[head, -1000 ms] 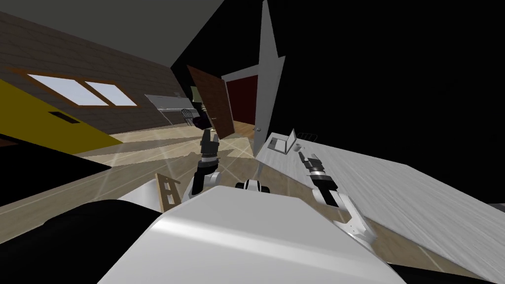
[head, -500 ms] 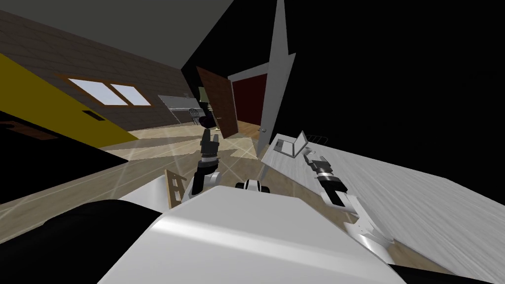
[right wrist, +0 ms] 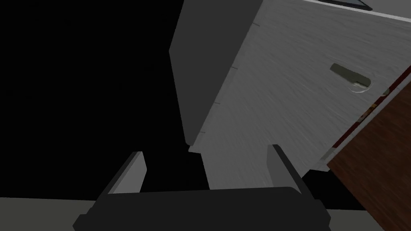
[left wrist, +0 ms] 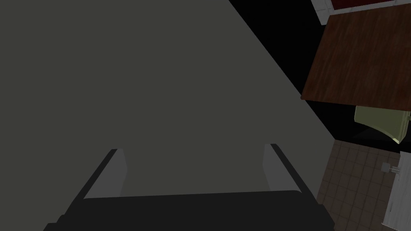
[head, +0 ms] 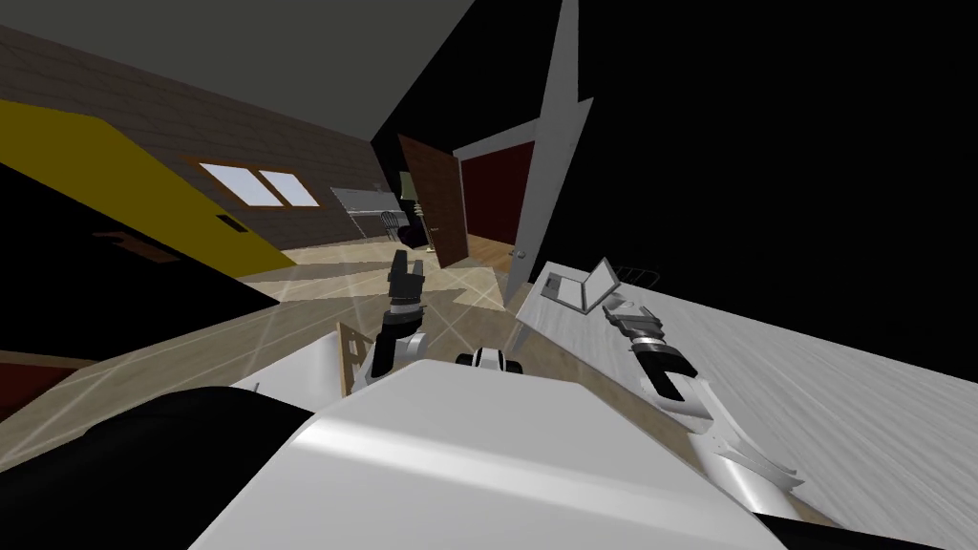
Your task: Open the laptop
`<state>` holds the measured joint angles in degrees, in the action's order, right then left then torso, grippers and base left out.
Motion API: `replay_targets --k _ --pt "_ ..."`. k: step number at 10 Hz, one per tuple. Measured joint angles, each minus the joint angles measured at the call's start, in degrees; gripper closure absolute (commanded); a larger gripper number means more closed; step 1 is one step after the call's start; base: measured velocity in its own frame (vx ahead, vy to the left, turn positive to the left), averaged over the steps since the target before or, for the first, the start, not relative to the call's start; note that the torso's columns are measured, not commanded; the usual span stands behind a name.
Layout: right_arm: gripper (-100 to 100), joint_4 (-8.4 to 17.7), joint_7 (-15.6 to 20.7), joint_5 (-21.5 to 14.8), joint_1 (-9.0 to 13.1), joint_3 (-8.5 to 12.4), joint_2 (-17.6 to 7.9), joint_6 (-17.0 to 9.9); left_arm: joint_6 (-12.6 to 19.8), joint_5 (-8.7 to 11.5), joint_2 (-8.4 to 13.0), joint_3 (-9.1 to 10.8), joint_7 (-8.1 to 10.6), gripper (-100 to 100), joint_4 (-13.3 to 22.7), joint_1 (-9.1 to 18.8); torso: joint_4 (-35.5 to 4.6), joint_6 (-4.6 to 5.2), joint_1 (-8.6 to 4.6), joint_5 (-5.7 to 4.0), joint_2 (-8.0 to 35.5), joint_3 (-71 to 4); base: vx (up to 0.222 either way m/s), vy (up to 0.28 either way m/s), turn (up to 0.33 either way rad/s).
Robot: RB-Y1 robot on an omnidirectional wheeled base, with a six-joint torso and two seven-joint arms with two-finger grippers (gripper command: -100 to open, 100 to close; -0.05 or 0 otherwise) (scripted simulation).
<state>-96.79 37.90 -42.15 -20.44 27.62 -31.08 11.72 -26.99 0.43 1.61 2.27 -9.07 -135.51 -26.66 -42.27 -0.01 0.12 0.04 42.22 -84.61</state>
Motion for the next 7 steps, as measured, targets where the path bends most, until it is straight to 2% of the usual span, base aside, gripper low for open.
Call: replay_targets --k 1,2,4,5,6,7 --pt "-100 1.93 1.45 -1.54 0.89 0.54 -1.19 -1.07 0.0 0.0 0.0 0.0 0.0 0 0.0 0.0 0.01 0.01 -0.06 -0.02 -0.02 -0.02 0.056 0.106 0.125" --pt "-100 3.01 2.81 -2.8 0.43 1.75 -2.05 -1.54 0.0 0.0 0.0 0.0 0.0 0 0.0 0.0 -0.01 0.03 -0.08 -0.03 0.07 0.03 0.052 0.089 0.123" --pt "-100 6.7 5.22 -5.21 1.49 3.33 -4.62 -2.44 0.0 0.0 0.0 0.0 0.0 0 0.0 0.0 -0.01 0.02 -0.19 -0.06 0.05 0.03 0.072 0.079 0.114" --pt "-100 8.85 6.79 -6.63 2.63 3.98 -5.1 -2.7 0.0 0.0 0.0 0.0 0.0 0 0.0 0.0 0.0 -0.01 -0.16 -0.06 0.02 0.02 0.059 0.071 0.117" --pt "-100 10.14 8.44 -7.73 2.54 5.46 -5.12 -2.23 0.0 0.0 0.0 0.01 0.0 0 0.0 0.0 -0.02 0.04 -0.15 -0.05 0.1 0.06 0.045 0.056 0.071" --pt "-100 10.45 9.08 -8.6 2.27 5.57 -6.37 -3.16 0.0 0.0 0.0 0.01 0.0 0 0.0 0.0 -0.04 0.02 -0.16 -0.04 0.14 0.08 0.037 0.041 0.075"
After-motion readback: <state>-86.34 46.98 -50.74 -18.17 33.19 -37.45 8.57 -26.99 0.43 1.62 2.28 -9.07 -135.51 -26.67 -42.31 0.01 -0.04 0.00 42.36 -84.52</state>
